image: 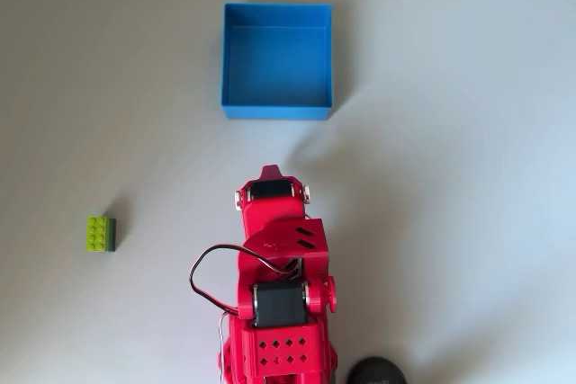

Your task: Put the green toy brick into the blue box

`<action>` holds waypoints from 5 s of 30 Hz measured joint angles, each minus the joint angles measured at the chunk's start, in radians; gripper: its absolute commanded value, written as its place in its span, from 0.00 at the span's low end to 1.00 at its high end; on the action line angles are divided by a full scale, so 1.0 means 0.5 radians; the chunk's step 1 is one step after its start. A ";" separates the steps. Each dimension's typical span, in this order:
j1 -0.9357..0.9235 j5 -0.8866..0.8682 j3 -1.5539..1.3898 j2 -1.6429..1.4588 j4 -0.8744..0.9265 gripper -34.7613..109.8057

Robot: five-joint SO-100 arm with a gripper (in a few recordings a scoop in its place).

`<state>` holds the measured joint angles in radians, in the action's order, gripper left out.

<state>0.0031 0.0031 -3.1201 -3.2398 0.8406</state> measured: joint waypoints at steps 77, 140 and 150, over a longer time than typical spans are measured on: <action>0.703 1.034 1.684 1.893 0.368 0.43; 1.871 1.328 3.313 3.866 1.335 0.46; 1.887 1.236 3.289 3.902 1.154 0.45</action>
<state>0.9465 0.6213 -1.4757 -1.2885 1.4174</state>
